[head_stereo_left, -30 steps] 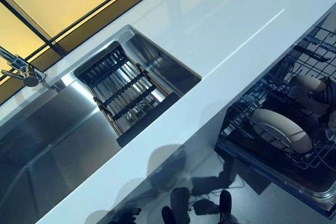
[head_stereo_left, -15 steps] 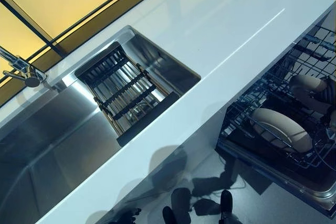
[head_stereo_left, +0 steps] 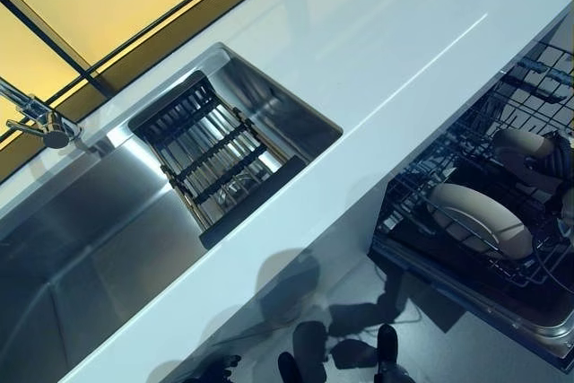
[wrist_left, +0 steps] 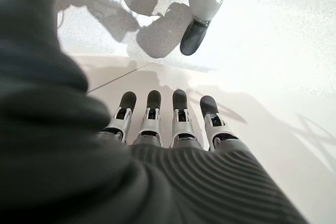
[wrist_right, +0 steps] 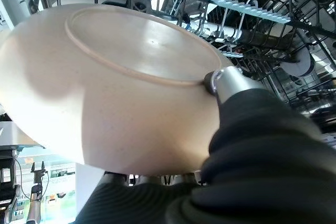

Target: Take plates into dishwasher

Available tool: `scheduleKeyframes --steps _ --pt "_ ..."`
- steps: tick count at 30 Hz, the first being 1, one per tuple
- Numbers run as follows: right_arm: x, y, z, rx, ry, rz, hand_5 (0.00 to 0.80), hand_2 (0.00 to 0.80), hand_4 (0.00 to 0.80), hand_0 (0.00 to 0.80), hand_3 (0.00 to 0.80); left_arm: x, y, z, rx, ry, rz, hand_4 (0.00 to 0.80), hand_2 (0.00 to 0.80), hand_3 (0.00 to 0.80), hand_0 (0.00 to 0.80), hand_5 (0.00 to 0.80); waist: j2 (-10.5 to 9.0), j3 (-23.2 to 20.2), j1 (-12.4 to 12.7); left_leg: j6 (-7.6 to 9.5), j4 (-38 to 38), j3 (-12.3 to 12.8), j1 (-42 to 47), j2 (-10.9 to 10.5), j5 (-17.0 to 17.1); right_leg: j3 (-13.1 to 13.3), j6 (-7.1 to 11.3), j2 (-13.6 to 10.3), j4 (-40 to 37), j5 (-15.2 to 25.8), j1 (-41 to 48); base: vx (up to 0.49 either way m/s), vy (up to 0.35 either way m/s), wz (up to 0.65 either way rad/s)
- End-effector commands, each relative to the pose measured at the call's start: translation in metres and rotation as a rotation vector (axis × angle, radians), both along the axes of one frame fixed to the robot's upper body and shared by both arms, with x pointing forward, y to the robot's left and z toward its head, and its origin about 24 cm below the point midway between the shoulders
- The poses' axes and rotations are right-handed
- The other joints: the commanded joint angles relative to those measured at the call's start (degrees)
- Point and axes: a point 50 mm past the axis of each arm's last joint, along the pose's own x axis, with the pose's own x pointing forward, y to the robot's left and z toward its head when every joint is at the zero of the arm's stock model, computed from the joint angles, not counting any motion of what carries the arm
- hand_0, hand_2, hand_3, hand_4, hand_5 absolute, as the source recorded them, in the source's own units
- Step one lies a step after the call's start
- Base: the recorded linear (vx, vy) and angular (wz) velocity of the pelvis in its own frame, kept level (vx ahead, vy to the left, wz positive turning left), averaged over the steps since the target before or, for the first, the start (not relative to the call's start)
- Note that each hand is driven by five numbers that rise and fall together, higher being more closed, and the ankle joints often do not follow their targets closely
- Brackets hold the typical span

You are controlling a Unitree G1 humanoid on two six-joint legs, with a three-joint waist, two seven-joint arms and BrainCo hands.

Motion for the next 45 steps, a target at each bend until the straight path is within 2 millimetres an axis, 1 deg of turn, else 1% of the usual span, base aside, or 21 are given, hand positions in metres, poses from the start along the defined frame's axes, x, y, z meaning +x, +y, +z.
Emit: scheduleKeyframes --steps 1,11,14,15,16,23,24,25,35,45 --pt "-0.005 -0.010 0.030 -0.084 -0.036 -0.080 0.800 0.800 0.800 0.800 0.800 0.006 0.017 0.009 0.049 -0.035 -0.010 0.000 0.000 0.000 0.000 0.000 -0.05 -0.39 0.26 -1.82 0.96 -1.56 -7.79 2.38 4.91 0.12 -1.58 0.02 14.50 -15.66 0.09 0.000 0.000 0.00" --pt "0.005 -0.005 0.021 -0.045 -0.009 -0.075 0.800 0.800 0.800 0.800 0.800 0.010 0.015 0.013 0.050 -0.045 -0.028 0.000 0.000 0.000 0.000 0.000 0.42 0.28 1.06 -1.52 1.06 -2.13 -8.42 1.92 4.88 0.11 -1.20 -0.53 15.09 -15.20 -0.92 0.000 0.000 0.00" --pt "0.008 -0.004 0.015 -0.018 0.009 -0.079 0.800 0.800 0.800 0.800 0.800 0.013 0.015 0.015 0.052 -0.052 -0.036 0.000 0.000 0.000 0.000 0.000 0.42 0.47 1.37 -1.40 1.20 -2.28 -8.68 1.80 4.78 0.03 -1.08 -0.68 15.23 -15.02 -1.25 0.025 -0.008 0.00" --pt "0.009 -0.004 0.014 -0.011 0.020 -0.083 0.800 0.800 0.800 0.800 0.800 0.013 0.015 0.014 0.052 -0.052 -0.038 0.000 0.000 0.000 0.000 0.000 -0.12 0.31 1.29 -1.88 0.92 -2.82 -7.96 1.04 4.02 0.61 -0.57 -1.21 15.63 -16.47 -0.79 0.000 0.000 0.00" --pt "0.010 -0.003 0.014 -0.008 0.022 -0.083 0.800 0.800 0.800 0.800 0.800 0.013 0.015 0.015 0.052 -0.054 -0.037 0.000 0.000 0.000 0.000 0.000 0.35 0.63 1.46 -1.33 1.23 -2.36 -8.66 1.69 4.77 0.01 -1.03 -0.77 15.39 -15.05 -1.27 0.000 0.000 0.00" --pt "0.015 -0.003 0.008 0.034 0.062 -0.082 0.800 0.800 0.800 0.800 0.800 0.017 0.015 0.018 0.057 -0.063 -0.047 0.000 0.000 0.000 0.000 0.000 0.36 0.81 2.17 -1.26 1.29 -2.73 -9.08 1.64 4.84 -0.30 -0.94 -0.90 15.45 -14.85 -1.64 -0.004 -0.013 0.09" --pt "0.016 -0.002 0.006 0.036 0.066 -0.080 0.800 0.800 0.800 0.800 0.800 0.018 0.015 0.019 0.059 -0.063 -0.050 0.000 0.000 0.000 0.000 0.000 -0.24 0.66 2.05 -1.73 1.06 -3.24 -8.40 0.88 4.06 0.26 -0.40 -1.49 16.00 -16.31 -1.32 0.065 -0.037 0.03" --pt "0.018 -0.001 0.005 0.045 0.068 -0.077 0.800 0.800 0.800 0.800 0.800 0.019 0.015 0.019 0.060 -0.067 -0.052 0.000 0.000 0.000 0.000 0.000 -0.30 0.73 2.21 -1.68 1.10 -3.31 -8.54 0.83 4.05 0.18 -0.37 -1.47 15.99 -16.26 -1.38 0.066 -0.034 0.02" --pt "0.023 0.003 0.000 0.065 0.082 -0.075 0.800 0.800 0.800 0.800 0.800 0.022 0.015 0.023 0.058 -0.082 -0.054 0.000 0.000 0.000 0.000 0.000 -0.09 1.11 2.89 -1.53 1.10 -3.58 -8.92 0.61 4.13 -0.18 -0.23 -1.66 16.16 -16.12 -1.63 0.000 0.000 0.00" --pt "0.023 0.000 0.000 0.058 0.098 -0.089 0.800 0.800 0.800 0.800 0.800 0.021 0.014 0.023 0.057 -0.084 -0.056 0.000 0.000 0.000 0.000 0.000 -0.33 1.06 3.47 -1.46 1.22 -2.84 -8.97 0.73 3.91 -1.33 -0.15 -1.64 15.52 -15.62 -1.48 0.000 0.000 0.00"
